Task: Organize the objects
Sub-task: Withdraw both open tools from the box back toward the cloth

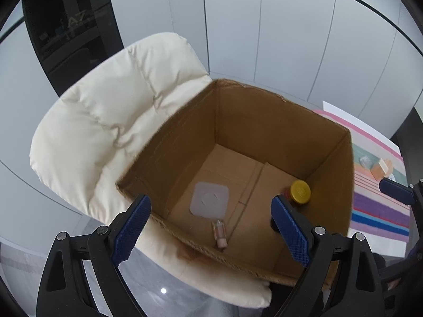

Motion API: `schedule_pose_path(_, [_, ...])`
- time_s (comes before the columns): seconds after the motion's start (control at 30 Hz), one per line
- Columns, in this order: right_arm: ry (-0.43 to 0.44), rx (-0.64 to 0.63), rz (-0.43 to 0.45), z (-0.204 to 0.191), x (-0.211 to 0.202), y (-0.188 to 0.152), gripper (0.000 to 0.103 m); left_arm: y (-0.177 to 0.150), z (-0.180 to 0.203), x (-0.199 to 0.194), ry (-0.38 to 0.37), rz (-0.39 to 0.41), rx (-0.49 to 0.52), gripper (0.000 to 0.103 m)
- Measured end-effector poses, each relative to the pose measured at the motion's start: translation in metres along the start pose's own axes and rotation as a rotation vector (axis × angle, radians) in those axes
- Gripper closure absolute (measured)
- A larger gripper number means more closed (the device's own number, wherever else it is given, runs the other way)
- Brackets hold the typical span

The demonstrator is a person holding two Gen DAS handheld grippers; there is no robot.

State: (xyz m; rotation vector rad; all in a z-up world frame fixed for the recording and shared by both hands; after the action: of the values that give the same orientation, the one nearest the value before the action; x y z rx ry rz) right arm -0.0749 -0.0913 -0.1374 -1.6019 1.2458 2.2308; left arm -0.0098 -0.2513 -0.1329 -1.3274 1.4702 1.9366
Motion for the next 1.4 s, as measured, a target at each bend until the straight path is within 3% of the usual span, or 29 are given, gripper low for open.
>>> schedule_pose_path(0.3, [-0.006,0.046,-0.024,0.011,-0.022,-0.031,0.001,-0.023,0.014,-0.026,0.011,-0.01,0.029,0.01])
schedule_pose_path(0.53, [-0.006,0.074,-0.028,0.016,-0.042,-0.053,0.001,-0.065,0.017,-0.05,0.022,-0.036,0.085,0.01])
schedule_pose_path(0.73, [0.027,0.113,-0.04,0.015,-0.052,-0.074,0.001,-0.093,0.011,-0.062,-0.006,-0.09,0.057,0.01])
schedule_pose_path(1.4, [-0.002,0.188,-0.026,0.033,-0.069,-0.101,0.001,-0.094,0.04,-0.065,-0.03,-0.053,0.091,0.01])
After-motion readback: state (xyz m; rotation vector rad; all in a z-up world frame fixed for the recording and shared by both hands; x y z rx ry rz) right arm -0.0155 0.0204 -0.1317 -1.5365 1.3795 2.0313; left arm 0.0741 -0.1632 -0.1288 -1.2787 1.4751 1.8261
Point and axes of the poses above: each gripper's, at about its wrist camera, not at the fingertips, and x roughly the way its jaws point, z to its right, y to its top, the point moved 3 cm from there along x, roughly the way its jaws point, and after that the axes turned 6 degrees about -x, right-handed, at the moved point
